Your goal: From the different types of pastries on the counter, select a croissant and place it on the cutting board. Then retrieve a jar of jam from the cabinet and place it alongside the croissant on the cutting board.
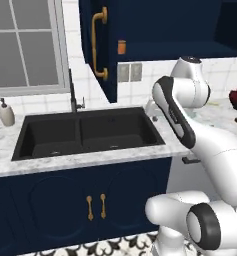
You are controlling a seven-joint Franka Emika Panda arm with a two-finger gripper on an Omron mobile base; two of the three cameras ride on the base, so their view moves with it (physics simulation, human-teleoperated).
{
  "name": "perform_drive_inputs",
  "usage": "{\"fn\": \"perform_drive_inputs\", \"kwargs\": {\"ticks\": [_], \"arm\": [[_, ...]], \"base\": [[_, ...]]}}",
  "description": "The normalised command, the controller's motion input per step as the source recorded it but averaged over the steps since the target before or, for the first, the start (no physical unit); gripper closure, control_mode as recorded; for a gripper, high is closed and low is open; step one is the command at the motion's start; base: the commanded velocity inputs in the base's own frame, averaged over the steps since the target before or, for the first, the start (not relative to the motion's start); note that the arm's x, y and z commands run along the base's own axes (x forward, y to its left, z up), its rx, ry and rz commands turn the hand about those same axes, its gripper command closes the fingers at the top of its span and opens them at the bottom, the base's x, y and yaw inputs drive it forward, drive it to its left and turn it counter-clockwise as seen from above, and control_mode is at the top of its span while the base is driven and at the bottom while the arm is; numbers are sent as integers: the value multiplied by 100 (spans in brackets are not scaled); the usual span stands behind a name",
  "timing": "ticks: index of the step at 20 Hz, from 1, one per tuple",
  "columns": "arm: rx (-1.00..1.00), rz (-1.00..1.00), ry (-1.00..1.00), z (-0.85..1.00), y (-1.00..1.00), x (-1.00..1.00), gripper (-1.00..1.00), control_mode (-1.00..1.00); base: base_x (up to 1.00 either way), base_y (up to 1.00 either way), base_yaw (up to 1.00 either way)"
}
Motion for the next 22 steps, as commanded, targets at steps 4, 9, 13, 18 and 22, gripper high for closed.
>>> {"fn": "perform_drive_inputs", "kwargs": {"ticks": [4, 9, 13, 18, 22], "arm": [[0, 0, 0, 0, 0, 0, -100, 100], [0, 0, 0, 0, 0, 0, -100, 100], [0, 0, 0, 0, 0, 0, -100, 100], [0, 0, 0, 0, 0, 0, -100, 100], [0, 0, 0, 0, 0, 0, -100, 100]], "base": [[100, -4, 17], [100, 0, 10], [49, -14, 15], [44, -16, 8], [39, -62, 9]]}}
